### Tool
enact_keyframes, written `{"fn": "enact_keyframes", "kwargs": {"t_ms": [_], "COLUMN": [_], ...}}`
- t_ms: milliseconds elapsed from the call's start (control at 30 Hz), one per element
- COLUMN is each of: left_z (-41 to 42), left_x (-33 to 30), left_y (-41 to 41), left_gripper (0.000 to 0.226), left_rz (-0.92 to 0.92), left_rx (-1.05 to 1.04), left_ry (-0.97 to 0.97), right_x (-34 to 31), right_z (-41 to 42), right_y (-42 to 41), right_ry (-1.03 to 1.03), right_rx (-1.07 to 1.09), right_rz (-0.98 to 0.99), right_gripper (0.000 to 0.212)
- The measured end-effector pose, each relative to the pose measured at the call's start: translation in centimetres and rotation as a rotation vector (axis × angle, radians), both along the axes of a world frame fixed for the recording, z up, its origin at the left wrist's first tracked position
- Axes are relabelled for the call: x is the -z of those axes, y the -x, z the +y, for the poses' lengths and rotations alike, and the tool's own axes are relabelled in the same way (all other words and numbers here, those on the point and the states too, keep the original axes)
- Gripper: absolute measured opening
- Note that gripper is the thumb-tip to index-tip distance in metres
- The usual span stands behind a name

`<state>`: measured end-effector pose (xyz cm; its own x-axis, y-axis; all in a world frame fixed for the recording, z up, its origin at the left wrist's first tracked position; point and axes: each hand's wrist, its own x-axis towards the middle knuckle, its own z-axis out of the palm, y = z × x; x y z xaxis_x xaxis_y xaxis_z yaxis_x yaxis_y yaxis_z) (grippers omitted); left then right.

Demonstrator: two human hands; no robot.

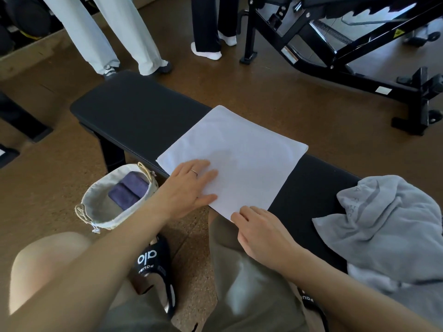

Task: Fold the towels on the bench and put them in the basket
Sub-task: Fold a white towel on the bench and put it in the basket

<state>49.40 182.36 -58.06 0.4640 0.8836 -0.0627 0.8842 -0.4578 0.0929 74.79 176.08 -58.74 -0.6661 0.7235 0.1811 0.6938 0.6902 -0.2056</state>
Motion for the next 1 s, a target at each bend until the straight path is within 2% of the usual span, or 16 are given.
{"fn": "enact_keyframes", "kwargs": {"t_ms": [100,200,467,667,867,1000], "left_z": [0.0,-0.1,0.9,0.9,1.0,0.4], "left_x": [-1.0,-2.1,-2.8,-2.6,-2.8,-2.3], "left_y": [0.3,0.5,1.1,1.2,1.3,1.6], "left_gripper": [0.037,0.015,0.029,0.020,0.021,0.024], "left_rz": [0.080,0.135,0.290,0.326,0.299,0.263], "left_rx": [0.318,0.483,0.672,0.691,0.741,0.721], "left_ry": [-0.154,-0.242,-0.212,-0.229,-0.243,-0.261], "right_x": [-0.4,-0.7,-1.2,-1.2,-1.1,-1.5], "right_z": [0.2,0.3,0.2,0.4,0.8,1.0], "right_y": [-0.2,-0.2,-0.1,-0.1,-0.6,-0.1], "right_ry": [0.069,0.078,0.089,0.099,0.120,0.097], "right_rx": [0.014,0.004,0.004,0.011,-0.005,0.023], "right_rz": [0.021,0.013,-0.005,0.014,0.008,0.048], "right_gripper": [0.020,0.018,0.023,0.023,0.017,0.006]}}
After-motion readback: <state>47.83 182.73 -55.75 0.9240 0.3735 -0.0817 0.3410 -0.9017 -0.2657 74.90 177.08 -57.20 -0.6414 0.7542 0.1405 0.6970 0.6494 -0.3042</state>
